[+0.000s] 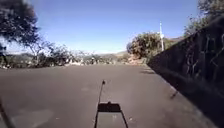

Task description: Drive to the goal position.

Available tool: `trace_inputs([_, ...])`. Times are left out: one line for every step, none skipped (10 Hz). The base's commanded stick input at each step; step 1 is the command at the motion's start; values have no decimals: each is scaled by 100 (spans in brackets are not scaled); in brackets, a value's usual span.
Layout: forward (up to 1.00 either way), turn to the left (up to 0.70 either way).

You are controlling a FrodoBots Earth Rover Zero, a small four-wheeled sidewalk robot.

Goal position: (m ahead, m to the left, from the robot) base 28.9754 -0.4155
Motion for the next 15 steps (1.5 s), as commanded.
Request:
trace_inputs([100, 0])
trace_inputs([100, 0])
trace_inputs([100, -2])
trace_inputs([100, -7])
trace_inputs([100, -13])
trace_inputs([100, -18])
trace_inputs([100, -23])
trace_inputs([100, -25])
trace_inputs([100, -14])
trace_inputs([100, -4])
trace_inputs([100, 0])
trace_inputs([100, 0])
trace_inputs([100, 0])
trace_inputs([100, 0])
trace_inputs([100, 0])
